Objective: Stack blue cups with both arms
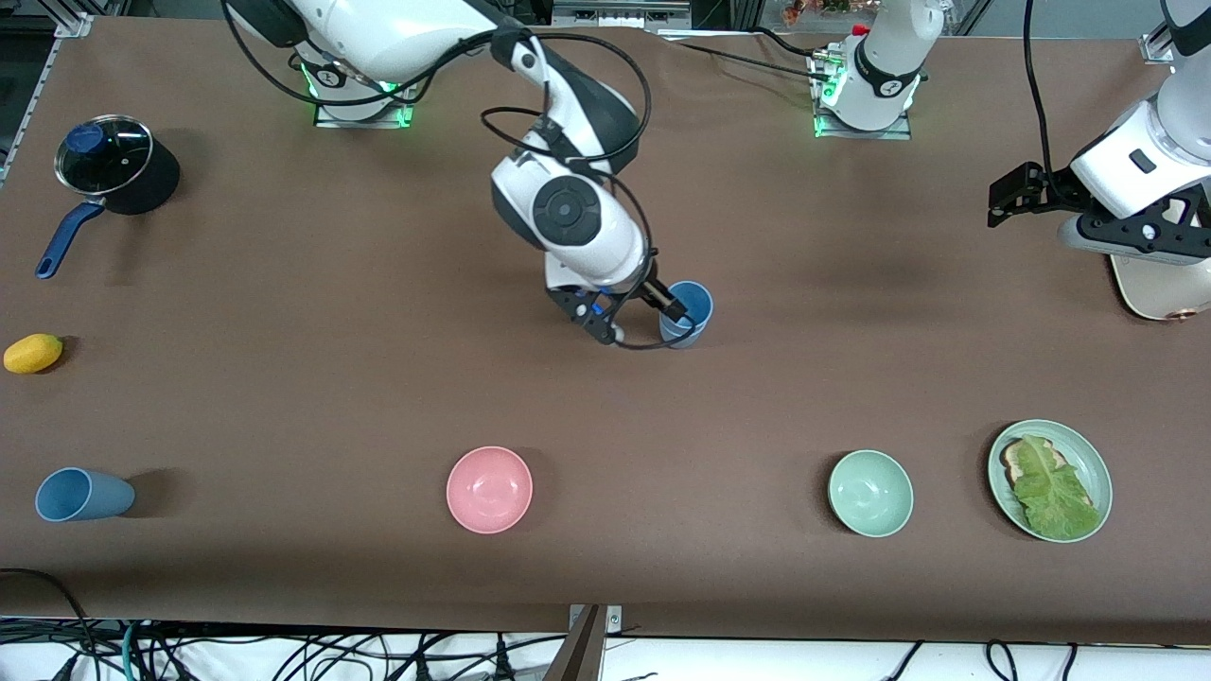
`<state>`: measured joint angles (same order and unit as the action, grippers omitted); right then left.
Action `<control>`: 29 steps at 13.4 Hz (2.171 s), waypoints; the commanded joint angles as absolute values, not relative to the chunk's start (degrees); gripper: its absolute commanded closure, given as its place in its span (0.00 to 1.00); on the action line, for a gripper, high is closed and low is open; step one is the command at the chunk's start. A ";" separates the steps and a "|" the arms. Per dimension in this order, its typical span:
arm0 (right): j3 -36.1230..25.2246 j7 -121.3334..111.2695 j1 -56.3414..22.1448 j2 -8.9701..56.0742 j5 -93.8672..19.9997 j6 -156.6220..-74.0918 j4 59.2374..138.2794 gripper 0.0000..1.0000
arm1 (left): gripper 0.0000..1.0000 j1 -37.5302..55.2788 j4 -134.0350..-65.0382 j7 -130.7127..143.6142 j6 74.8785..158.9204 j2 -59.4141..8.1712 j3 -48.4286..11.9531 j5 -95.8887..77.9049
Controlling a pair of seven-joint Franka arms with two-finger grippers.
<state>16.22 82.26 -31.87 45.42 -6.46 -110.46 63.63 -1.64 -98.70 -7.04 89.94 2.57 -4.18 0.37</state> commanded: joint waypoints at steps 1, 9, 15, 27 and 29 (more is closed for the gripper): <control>16.35 75.61 -27.79 40.88 -7.21 -102.33 64.33 0.00 | 0.00 -1.32 -96.77 -8.09 88.59 1.76 -4.22 -0.53; 12.85 57.50 -18.99 33.93 -7.03 -93.35 70.66 0.00 | 0.00 -0.88 -95.89 -7.82 88.59 1.14 -4.48 -1.67; 8.45 40.47 -14.86 29.46 -5.98 -90.79 73.81 0.00 | 0.00 -0.88 -95.89 -7.47 88.59 1.14 -4.48 -2.55; 2.37 7.47 -3.88 1.51 -0.79 -92.21 97.56 0.00 | 0.00 -0.88 -95.89 -7.56 88.51 1.14 -4.48 -2.55; 2.20 5.55 -3.08 -0.35 -0.62 -89.92 96.77 0.00 | 0.00 -0.88 -95.89 -7.47 88.51 1.14 -4.48 -2.64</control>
